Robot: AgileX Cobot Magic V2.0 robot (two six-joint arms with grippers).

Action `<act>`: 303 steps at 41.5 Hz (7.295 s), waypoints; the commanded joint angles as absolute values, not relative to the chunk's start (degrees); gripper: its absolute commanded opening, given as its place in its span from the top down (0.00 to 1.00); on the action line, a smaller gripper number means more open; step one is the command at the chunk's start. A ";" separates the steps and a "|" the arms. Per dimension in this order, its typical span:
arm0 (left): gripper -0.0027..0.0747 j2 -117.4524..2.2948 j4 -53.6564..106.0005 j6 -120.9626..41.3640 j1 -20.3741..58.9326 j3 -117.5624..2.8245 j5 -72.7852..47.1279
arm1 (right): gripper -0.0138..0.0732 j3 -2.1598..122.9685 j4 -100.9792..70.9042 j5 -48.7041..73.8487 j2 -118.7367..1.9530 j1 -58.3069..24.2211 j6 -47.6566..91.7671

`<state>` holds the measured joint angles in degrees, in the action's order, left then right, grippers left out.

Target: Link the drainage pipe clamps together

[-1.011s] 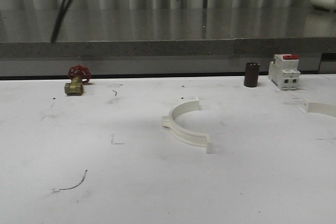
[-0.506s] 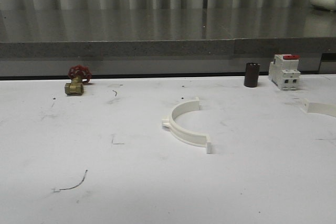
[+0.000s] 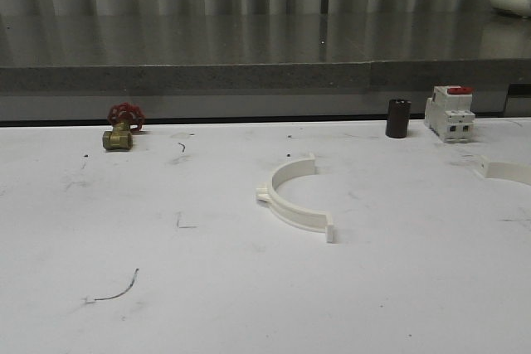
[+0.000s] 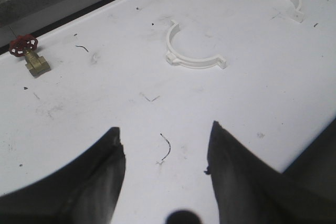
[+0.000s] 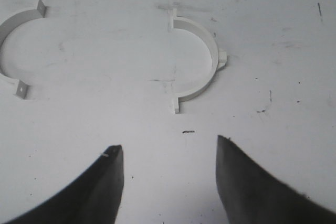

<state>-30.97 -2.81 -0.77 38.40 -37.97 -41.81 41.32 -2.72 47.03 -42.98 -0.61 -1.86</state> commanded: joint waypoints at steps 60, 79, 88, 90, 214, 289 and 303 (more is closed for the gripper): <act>0.51 -28.62 -2.48 -0.61 38.50 -38.39 -37.62 | 0.35 62.82 -5.54 52.27 -82.01 10.16 7.76; 0.51 -28.62 -2.48 -0.61 38.50 -38.39 -37.62 | 0.35 71.08 -4.92 41.19 -99.92 10.26 12.54; 0.51 -28.62 -2.48 -0.61 38.50 -38.39 -37.62 | 0.35 71.13 -4.87 38.29 -104.06 10.11 12.54; 0.51 -28.62 -2.48 -0.61 38.50 -38.39 -37.62 | 0.35 71.13 -4.87 38.29 -104.87 9.69 12.54; 0.51 -28.62 -2.48 -0.61 38.50 -38.39 -37.61 | 0.63 81.06 1.33 46.67 -104.84 -20.45 -24.79; 0.51 -28.62 -2.48 -0.61 38.50 -38.39 -37.51 | 0.63 79.70 4.35 40.81 -111.04 -20.45 -24.79; 0.51 -28.62 -2.48 -0.61 38.50 -38.39 -37.51 | 0.63 79.82 4.08 40.49 -111.61 -20.45 -24.79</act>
